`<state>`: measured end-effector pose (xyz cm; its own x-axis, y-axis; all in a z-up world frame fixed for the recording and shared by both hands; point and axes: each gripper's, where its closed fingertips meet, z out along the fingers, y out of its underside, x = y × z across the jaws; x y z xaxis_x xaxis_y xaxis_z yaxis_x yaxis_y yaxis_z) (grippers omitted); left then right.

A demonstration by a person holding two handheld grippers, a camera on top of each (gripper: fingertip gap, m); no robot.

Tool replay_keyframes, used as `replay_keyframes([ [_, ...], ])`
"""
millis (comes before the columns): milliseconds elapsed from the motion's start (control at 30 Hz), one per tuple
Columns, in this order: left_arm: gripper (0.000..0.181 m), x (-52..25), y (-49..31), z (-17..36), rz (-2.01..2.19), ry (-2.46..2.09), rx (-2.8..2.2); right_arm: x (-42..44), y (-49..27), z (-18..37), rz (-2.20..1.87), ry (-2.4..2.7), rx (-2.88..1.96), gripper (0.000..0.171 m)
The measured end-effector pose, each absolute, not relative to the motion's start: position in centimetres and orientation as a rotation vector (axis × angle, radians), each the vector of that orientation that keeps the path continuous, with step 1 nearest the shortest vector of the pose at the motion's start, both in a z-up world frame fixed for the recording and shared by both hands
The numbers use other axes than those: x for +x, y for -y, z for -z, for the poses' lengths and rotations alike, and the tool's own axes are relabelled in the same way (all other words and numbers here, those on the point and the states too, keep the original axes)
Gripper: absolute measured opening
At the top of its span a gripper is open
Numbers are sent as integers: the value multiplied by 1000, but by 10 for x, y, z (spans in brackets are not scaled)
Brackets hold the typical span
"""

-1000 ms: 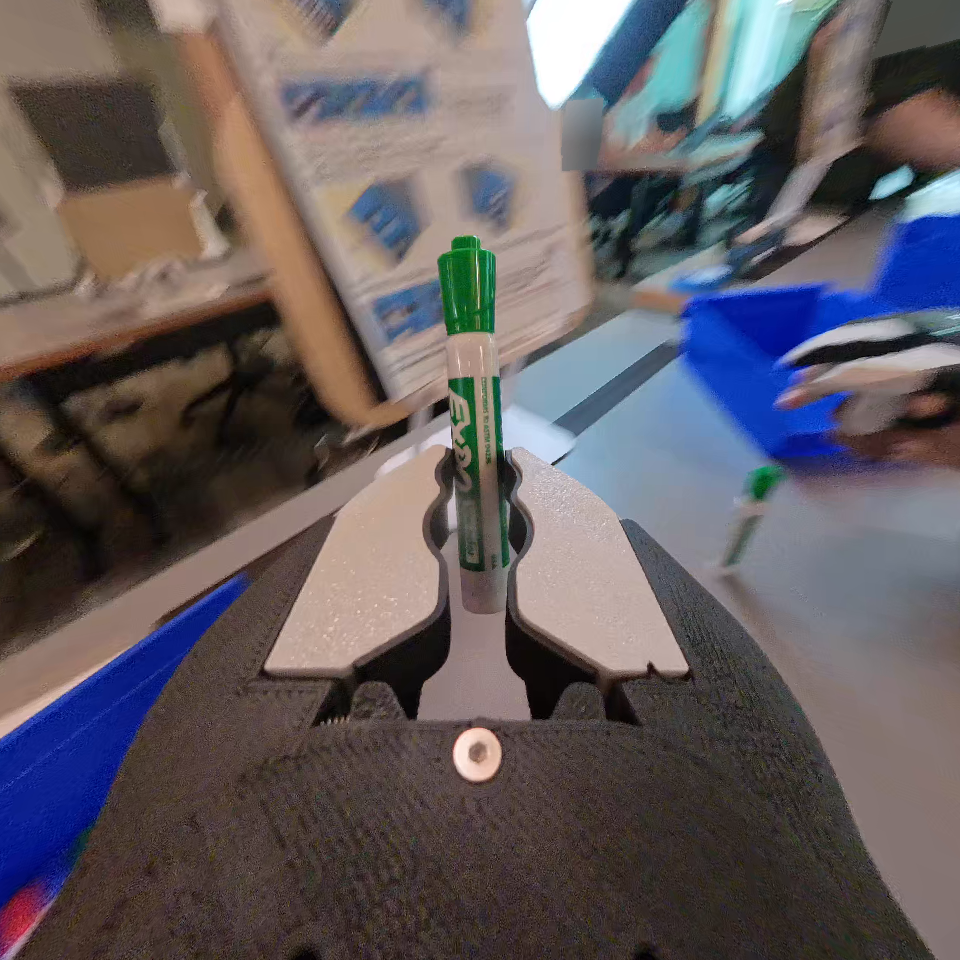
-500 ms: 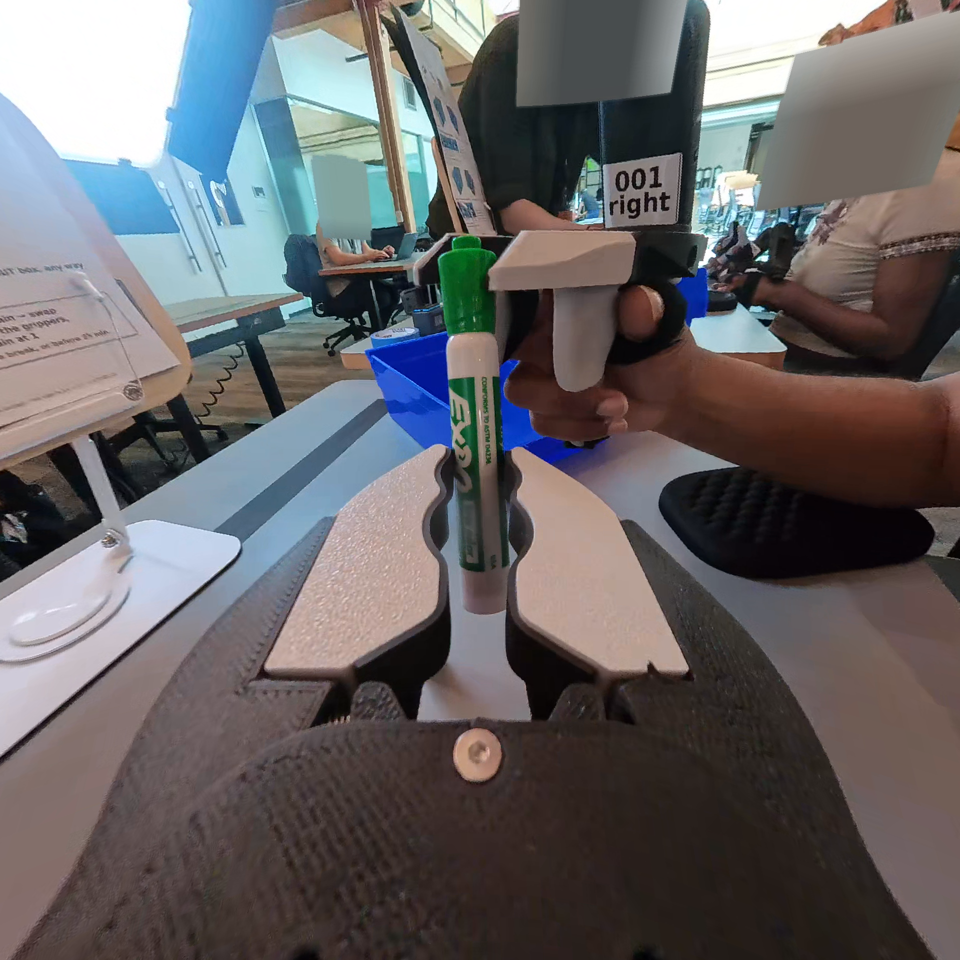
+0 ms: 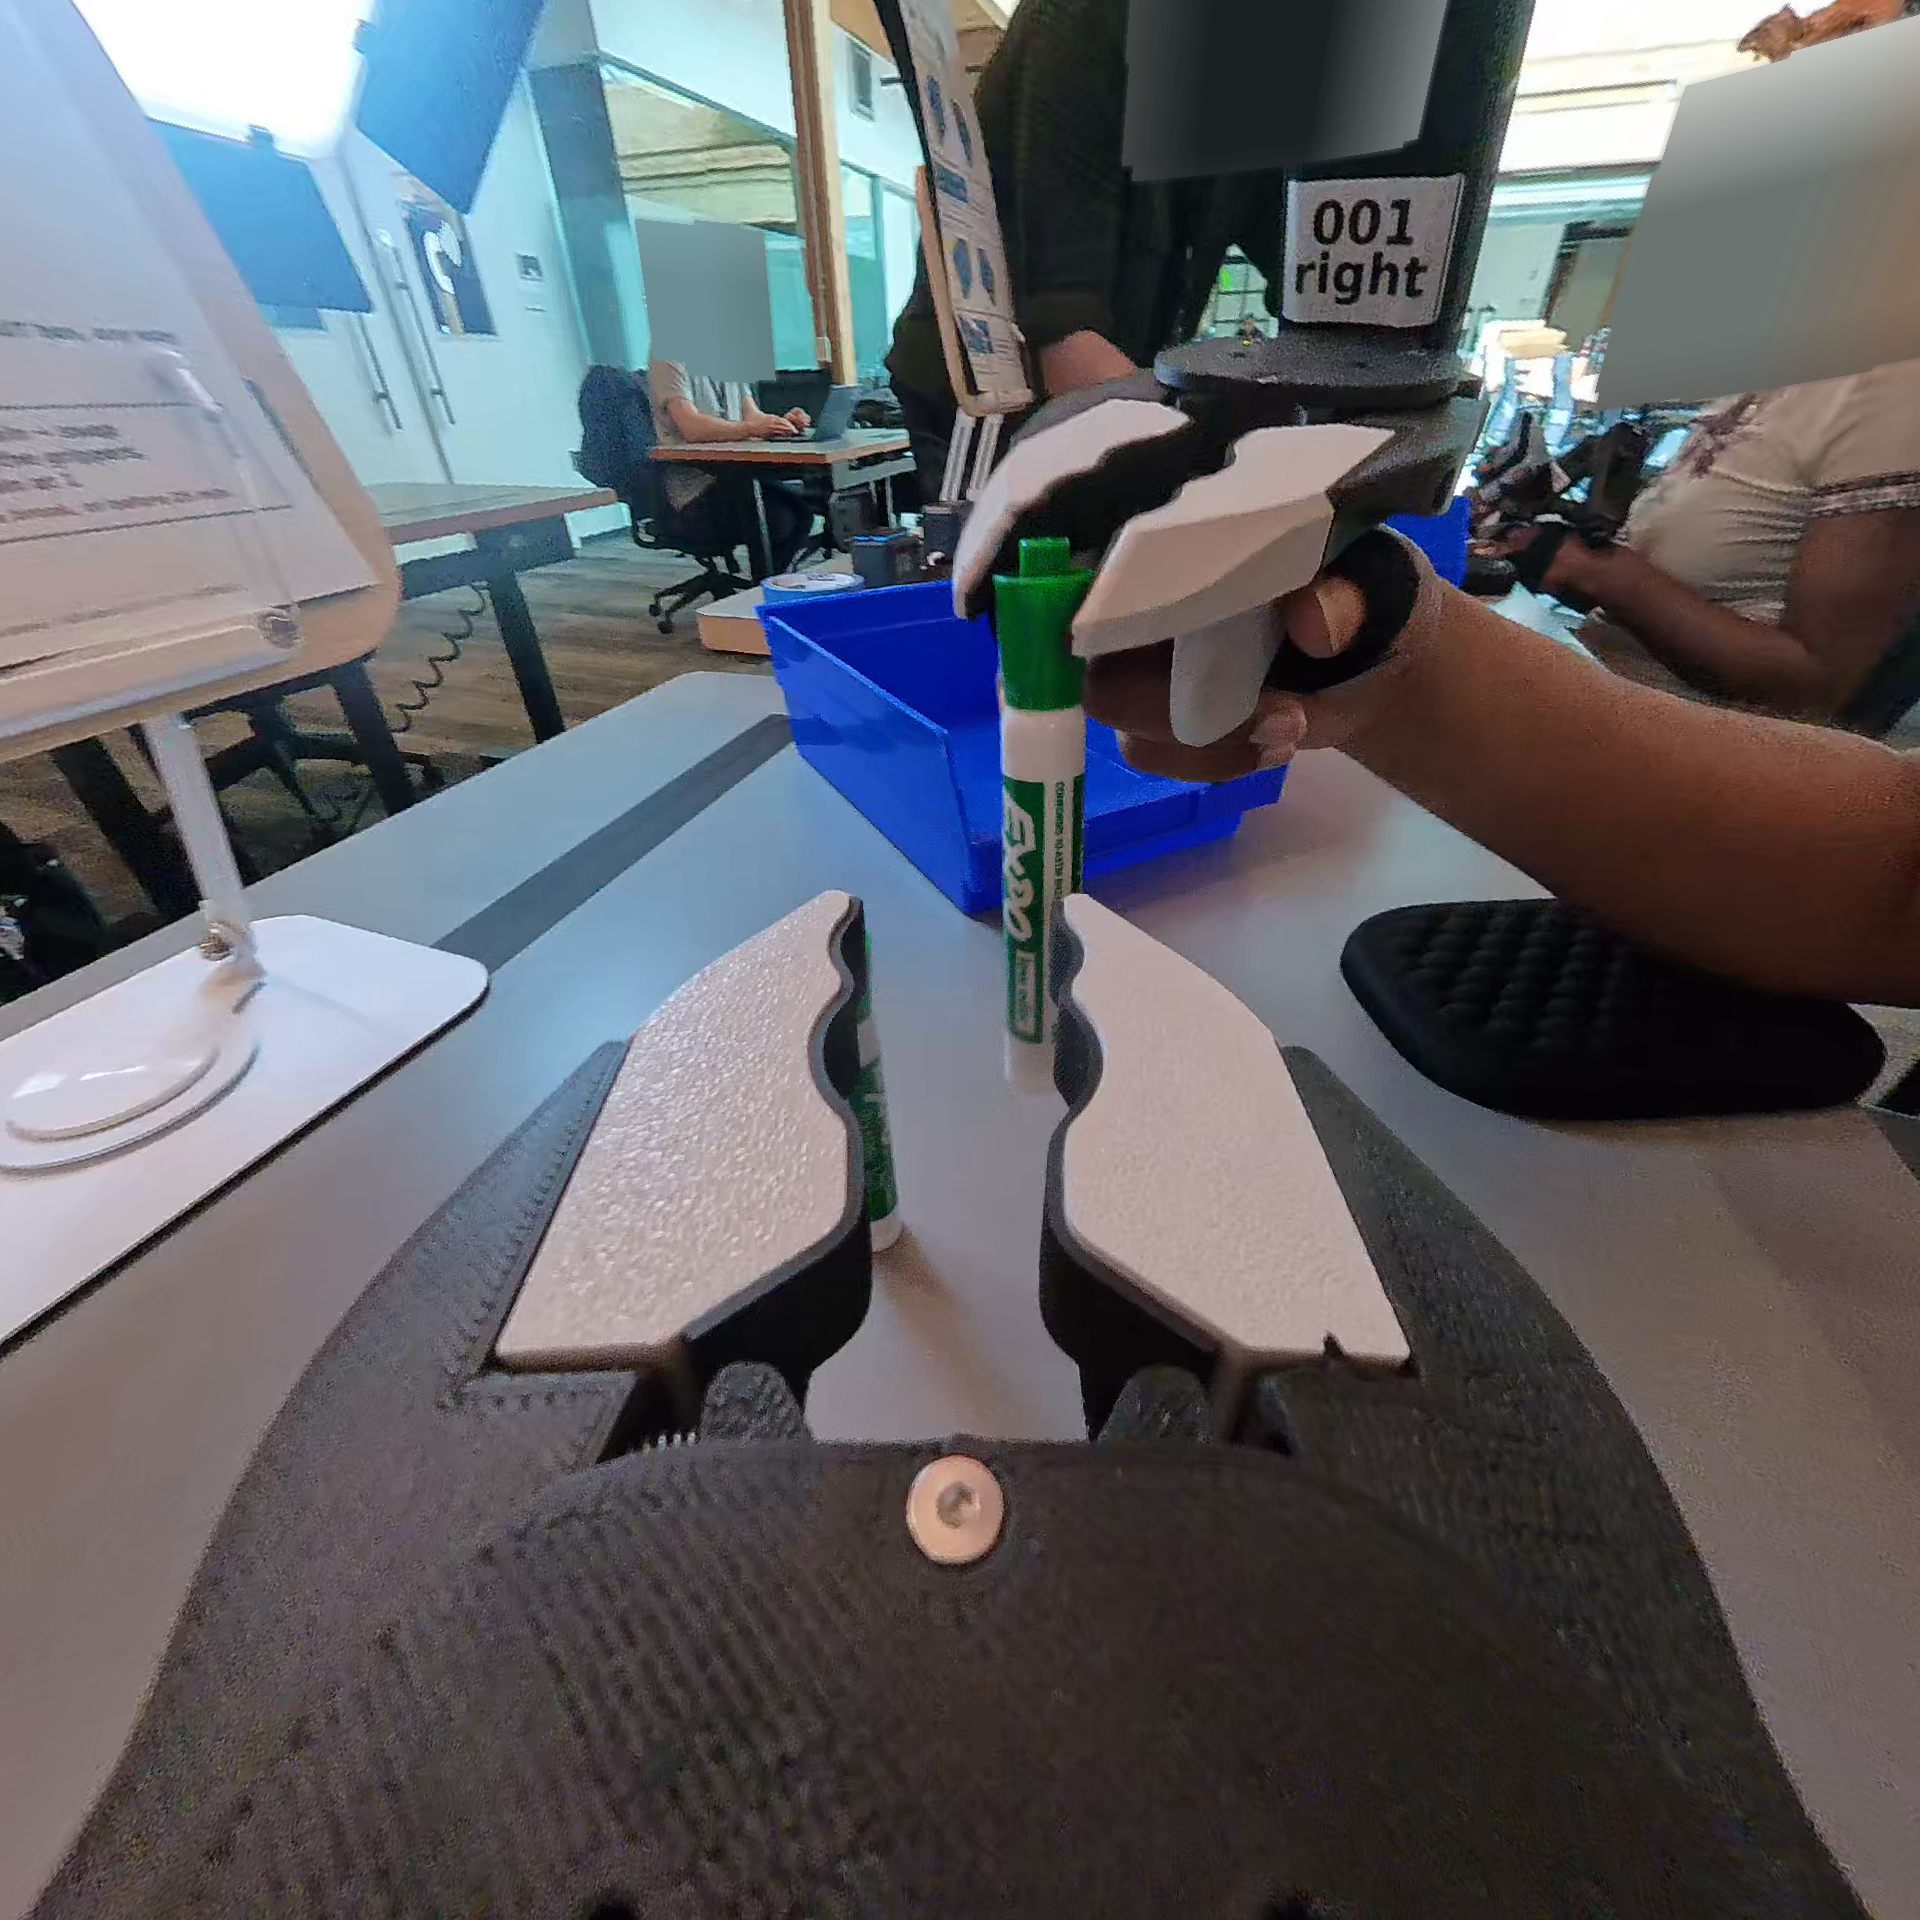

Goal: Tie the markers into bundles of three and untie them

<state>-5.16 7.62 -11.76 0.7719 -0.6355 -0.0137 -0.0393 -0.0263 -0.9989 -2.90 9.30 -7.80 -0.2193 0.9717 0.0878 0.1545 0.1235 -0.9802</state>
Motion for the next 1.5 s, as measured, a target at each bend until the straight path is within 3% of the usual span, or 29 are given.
replay_keyframes([
  [367, 35, -84, -82, 126, 442, -468, -1557, -28, -171, 129, -961, 1415, -1314, 20],
  [1500, 29, -85, -87, 149, 431, -503, -1648, -50, -141, 158, -1121, 1508, -1196, 20],
])
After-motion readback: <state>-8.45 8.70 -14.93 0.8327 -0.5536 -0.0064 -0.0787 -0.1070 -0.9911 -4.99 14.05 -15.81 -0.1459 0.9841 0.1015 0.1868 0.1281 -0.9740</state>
